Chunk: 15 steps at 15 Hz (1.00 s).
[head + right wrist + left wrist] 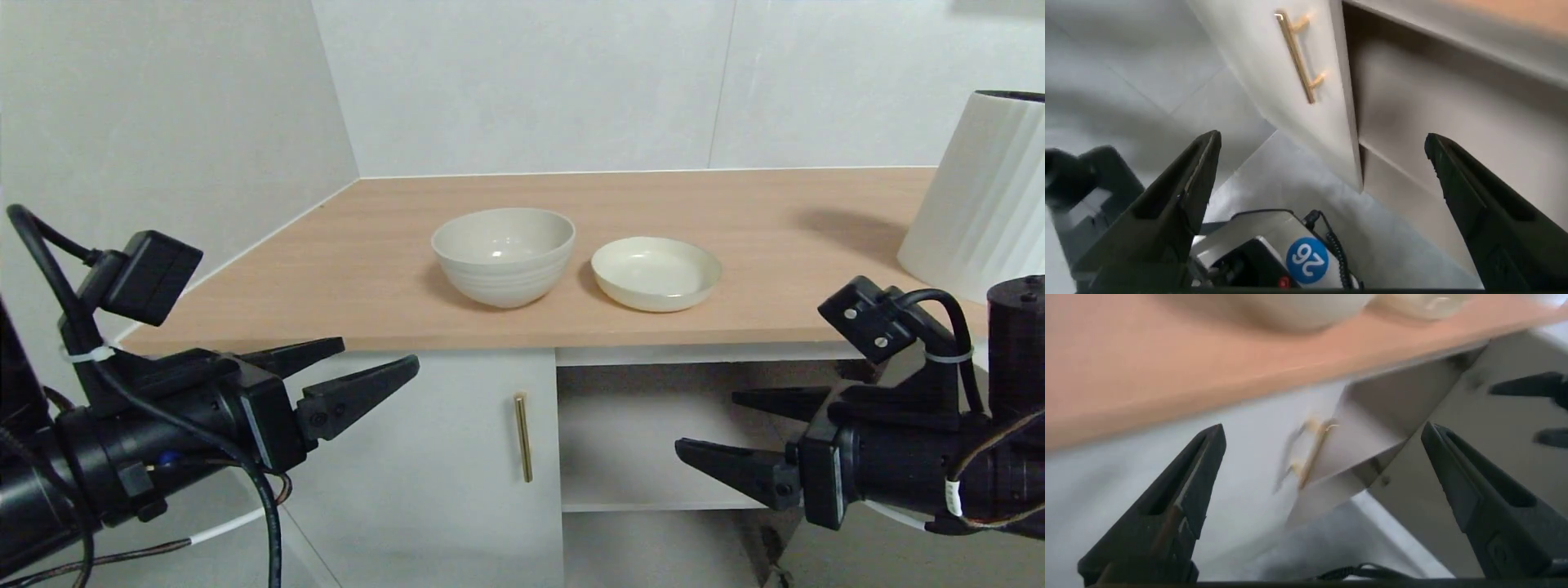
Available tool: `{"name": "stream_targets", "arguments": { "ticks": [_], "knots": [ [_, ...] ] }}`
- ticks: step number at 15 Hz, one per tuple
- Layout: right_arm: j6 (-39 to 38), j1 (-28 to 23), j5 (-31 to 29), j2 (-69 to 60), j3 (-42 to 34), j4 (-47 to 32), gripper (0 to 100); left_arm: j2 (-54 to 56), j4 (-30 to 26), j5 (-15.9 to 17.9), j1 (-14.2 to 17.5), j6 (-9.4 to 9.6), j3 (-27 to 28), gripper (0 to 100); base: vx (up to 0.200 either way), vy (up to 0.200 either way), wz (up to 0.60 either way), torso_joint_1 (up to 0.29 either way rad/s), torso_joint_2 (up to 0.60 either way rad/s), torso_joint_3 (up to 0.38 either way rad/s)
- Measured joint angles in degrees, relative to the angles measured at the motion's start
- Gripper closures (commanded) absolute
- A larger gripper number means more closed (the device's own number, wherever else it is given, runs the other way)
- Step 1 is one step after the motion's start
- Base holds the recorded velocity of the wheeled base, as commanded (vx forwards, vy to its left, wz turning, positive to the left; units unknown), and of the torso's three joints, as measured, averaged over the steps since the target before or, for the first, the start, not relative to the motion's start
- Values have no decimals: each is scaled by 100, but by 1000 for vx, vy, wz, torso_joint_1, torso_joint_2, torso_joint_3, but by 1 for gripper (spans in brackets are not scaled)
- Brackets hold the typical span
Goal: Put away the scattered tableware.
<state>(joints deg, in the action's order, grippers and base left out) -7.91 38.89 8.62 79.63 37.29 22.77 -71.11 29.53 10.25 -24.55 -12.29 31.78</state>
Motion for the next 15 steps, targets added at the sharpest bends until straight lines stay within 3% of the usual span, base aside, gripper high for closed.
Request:
{"name": "stream_targets", "arguments": {
  "ticks": [7,12,15],
  "knots": [
    [22,0,5,68,-4,32,0,11,-128,-11,-48,0,22,0,0,0,0,185,-467,-287],
    [20,-37,-9,182,17,38,0,18,-1035,-5,7,-7,324,0,0,0,0,62,-149,-86],
    [-169,-72,-77,179,313,-173,0,90,-1477,20,234,-38,568,0,0,0,0,0,0,0]
  ]
}}
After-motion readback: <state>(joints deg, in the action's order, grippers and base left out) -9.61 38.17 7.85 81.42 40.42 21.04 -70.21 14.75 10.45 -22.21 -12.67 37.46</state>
